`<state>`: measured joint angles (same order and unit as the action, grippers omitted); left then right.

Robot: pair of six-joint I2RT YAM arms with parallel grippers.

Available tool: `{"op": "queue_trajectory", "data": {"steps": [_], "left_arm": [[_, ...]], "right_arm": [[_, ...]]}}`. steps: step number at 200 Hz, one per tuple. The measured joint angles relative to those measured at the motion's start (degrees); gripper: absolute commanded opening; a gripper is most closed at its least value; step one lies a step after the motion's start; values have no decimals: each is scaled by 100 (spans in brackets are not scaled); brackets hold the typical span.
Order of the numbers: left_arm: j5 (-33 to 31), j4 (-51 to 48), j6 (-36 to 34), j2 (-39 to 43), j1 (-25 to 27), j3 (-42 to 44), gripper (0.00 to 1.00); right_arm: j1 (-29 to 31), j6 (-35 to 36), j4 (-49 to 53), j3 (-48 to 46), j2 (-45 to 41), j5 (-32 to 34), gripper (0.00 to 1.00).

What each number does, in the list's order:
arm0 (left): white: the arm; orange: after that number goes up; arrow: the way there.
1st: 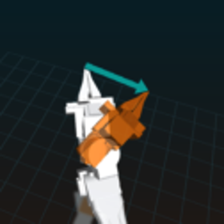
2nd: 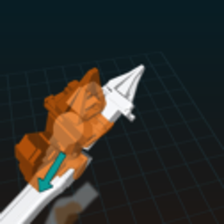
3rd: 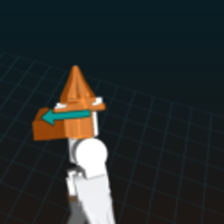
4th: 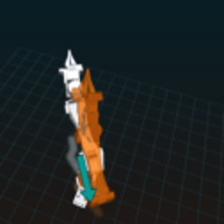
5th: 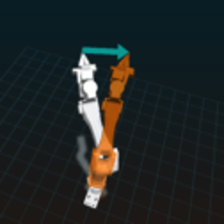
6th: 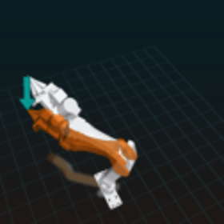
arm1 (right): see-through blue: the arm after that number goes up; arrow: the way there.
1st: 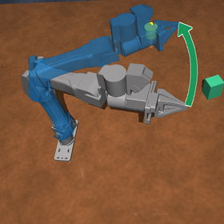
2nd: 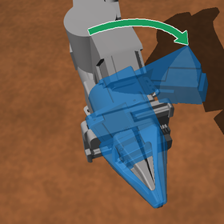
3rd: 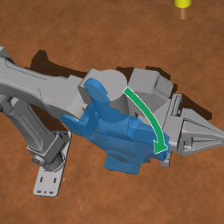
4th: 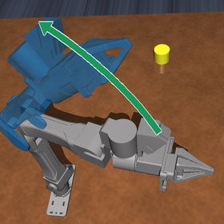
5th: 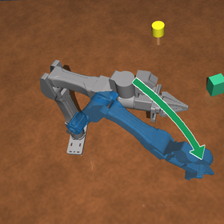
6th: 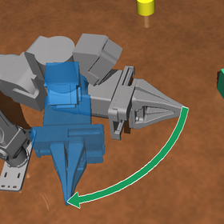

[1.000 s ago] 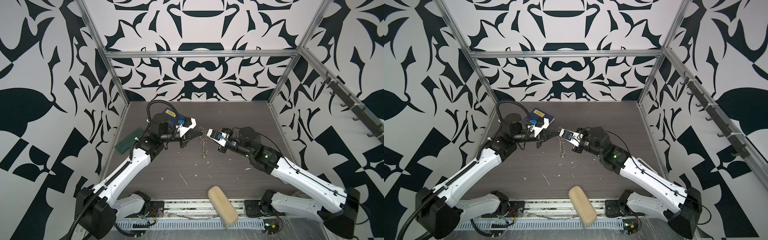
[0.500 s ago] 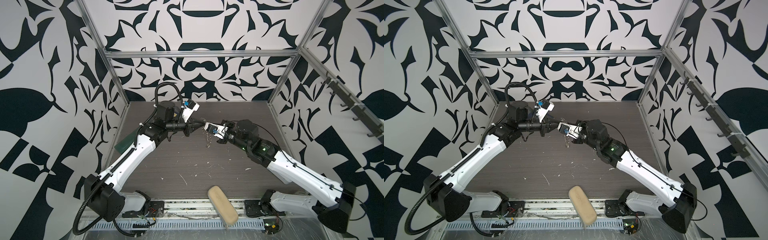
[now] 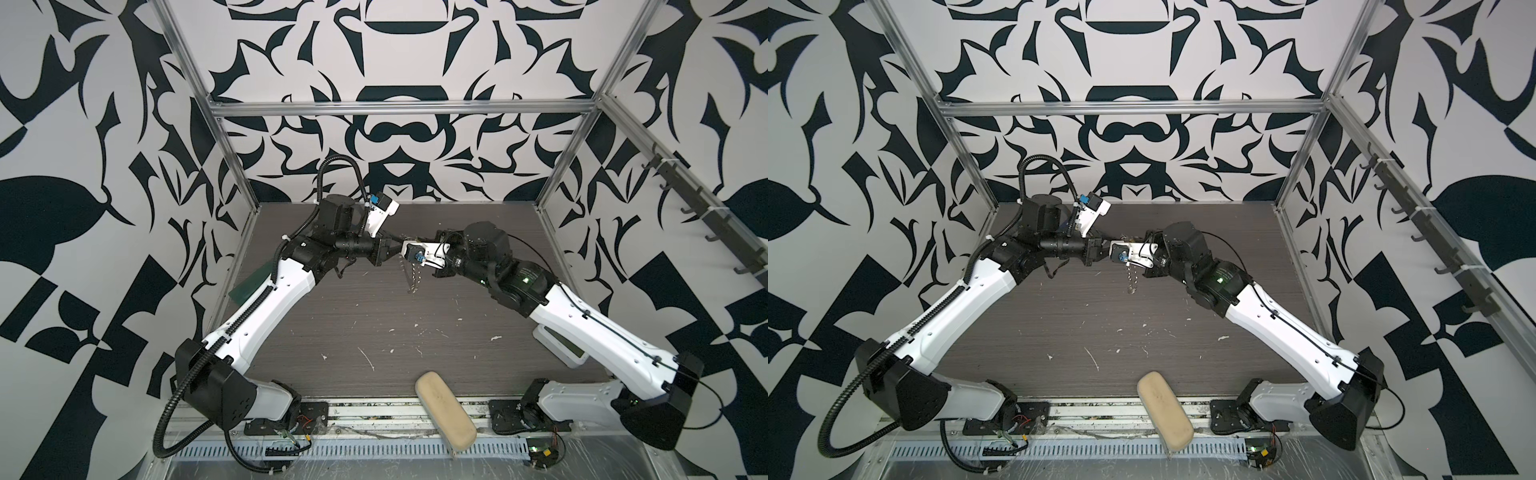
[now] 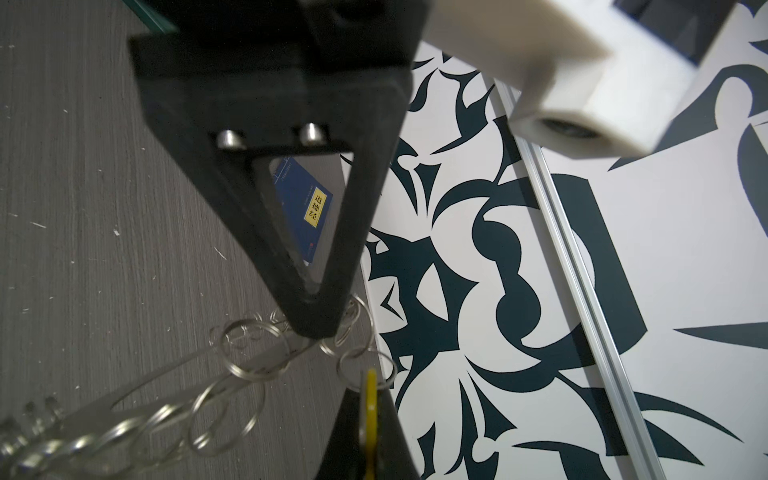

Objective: Remove the keys from the keyring

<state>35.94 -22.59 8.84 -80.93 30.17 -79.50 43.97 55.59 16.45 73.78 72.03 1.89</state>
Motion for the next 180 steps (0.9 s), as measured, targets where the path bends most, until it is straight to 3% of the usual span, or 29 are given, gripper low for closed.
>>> {"op": "queue_trajectory", "data": {"steps": [71, 180], "left_arm": [[131, -669, 369, -400, -94, -481, 0], [494, -962, 490, -498, -216, -761, 0]], "right_arm": [[-44, 507, 350, 321, 284, -42, 0], [-157, 643, 951, 1167, 702, -640, 0]]}}
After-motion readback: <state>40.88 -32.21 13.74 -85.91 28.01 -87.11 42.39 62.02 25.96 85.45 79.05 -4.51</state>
